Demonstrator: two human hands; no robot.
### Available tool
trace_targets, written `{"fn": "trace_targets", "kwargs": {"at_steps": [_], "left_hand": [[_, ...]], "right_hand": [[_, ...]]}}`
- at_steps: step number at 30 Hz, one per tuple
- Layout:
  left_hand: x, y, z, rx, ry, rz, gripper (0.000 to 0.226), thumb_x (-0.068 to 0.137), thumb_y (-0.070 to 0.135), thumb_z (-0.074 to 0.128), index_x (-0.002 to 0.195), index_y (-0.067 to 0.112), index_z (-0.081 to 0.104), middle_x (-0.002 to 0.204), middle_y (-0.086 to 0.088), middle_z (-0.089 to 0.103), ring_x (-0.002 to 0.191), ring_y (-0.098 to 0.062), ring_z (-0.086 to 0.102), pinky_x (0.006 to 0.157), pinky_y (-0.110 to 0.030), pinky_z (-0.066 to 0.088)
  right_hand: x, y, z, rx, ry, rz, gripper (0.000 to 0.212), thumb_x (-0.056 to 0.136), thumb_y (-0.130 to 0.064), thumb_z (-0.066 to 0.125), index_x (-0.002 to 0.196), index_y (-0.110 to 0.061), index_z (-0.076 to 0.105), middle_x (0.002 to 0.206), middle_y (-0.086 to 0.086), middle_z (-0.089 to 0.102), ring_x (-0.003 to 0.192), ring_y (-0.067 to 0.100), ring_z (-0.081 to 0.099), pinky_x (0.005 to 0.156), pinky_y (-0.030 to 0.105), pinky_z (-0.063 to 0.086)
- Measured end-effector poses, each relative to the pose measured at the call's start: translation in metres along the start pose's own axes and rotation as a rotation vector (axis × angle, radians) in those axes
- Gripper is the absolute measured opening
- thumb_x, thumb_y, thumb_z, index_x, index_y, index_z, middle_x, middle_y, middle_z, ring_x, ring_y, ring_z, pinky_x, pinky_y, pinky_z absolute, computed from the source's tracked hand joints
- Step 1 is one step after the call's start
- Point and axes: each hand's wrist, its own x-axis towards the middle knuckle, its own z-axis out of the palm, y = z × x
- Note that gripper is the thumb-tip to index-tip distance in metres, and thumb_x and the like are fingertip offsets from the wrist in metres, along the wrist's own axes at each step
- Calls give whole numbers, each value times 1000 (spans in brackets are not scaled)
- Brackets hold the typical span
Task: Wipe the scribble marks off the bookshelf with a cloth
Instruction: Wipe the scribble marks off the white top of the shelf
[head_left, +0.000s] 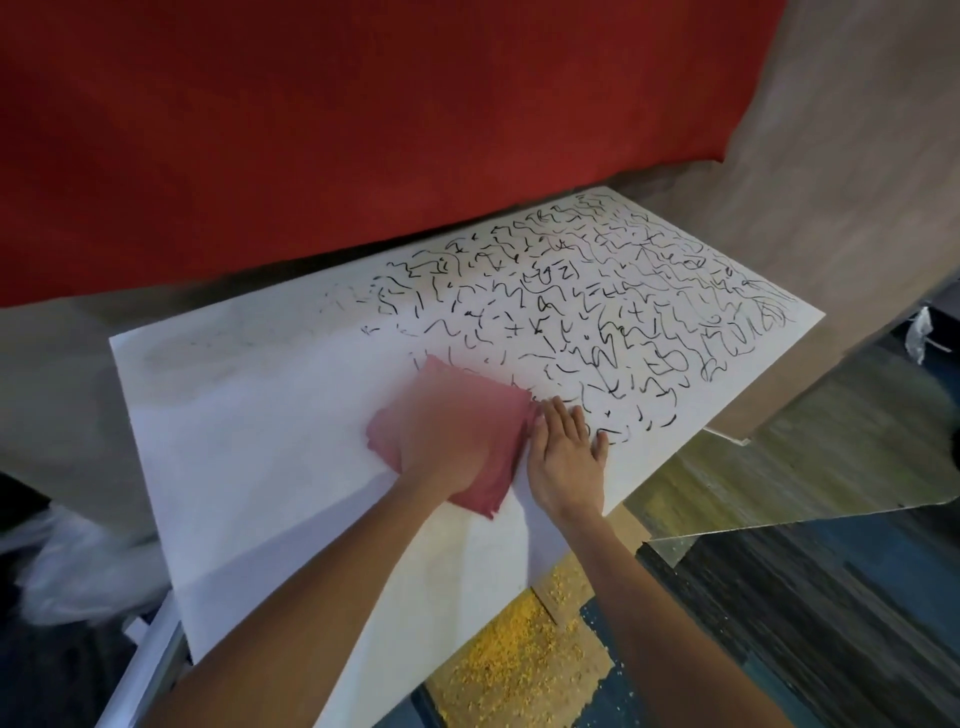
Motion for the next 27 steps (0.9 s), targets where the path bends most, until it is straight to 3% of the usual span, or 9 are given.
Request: {"fn": "trace_targets", "kwargs": {"at_steps": [5,7,9,11,13,17,22,25,27], "left_hand": [[-41,-12,-4,-107,-32,182,66,96,53,0,154,21,-1,161,-1,-5,148,-19,-8,116,-36,-10],[-44,-32,-13,-287,25,186,70,92,56,2,154,23,5,161,3,-1,148,-13,-3,116,-32,-8],[-42,-56,-25,-367,125,109,76,85,56,0,153,24,13,161,3,6,148,-13,2,117,-35,-5],[-35,-82,-31,-332,158,6,62,96,46,10,153,21,15,161,1,7,148,-15,2,117,-39,-4],[-27,-106,-34,-274,137,-83,52,104,34,20,153,19,12,161,0,4,148,-16,-1,117,-44,-3],[-16,-135,-31,-170,56,-162,55,104,35,21,154,18,5,161,-1,-5,148,-20,-7,116,-51,-3],[-15,-136,-16,-66,-1,-183,57,103,39,14,154,17,0,161,-2,-8,148,-21,-7,116,-50,-1],[-15,-137,-10,-55,5,-184,57,103,40,10,154,17,-2,161,0,-8,148,-20,-9,116,-49,-4],[-14,-138,-9,-45,11,-188,57,103,40,11,154,17,-2,161,0,-7,148,-20,-8,116,-49,-4]], "right_hand": [[-2,-2,-1,76,54,30,47,103,-31,27,148,-17,31,158,-1,22,147,16,8,118,40,-1],[-1,-15,-1,121,165,63,46,101,-30,31,143,-15,38,157,4,24,147,19,10,118,43,3],[-4,-43,2,129,222,-75,57,94,-41,21,140,-14,42,156,7,26,147,22,12,116,47,6],[-12,-75,13,65,83,-320,71,86,-51,13,143,-19,41,156,5,25,147,23,12,116,51,7],[-15,-95,31,-121,-122,-415,62,92,-54,21,149,-28,27,160,0,11,148,23,0,115,57,-2],[19,-94,36,-223,-146,-313,58,98,-54,23,151,-34,14,161,-4,-1,147,21,-8,113,57,-8],[45,-86,32,-219,-57,-76,67,98,-55,19,154,-24,-2,158,15,-17,145,32,-17,114,56,-9],[11,-80,36,-239,-57,13,70,95,-59,14,152,-24,-9,158,18,-14,144,36,-17,112,58,-12],[-30,-72,40,-259,-81,-23,75,89,-61,3,153,-22,-2,160,17,-2,146,37,-5,112,60,-4]]}}
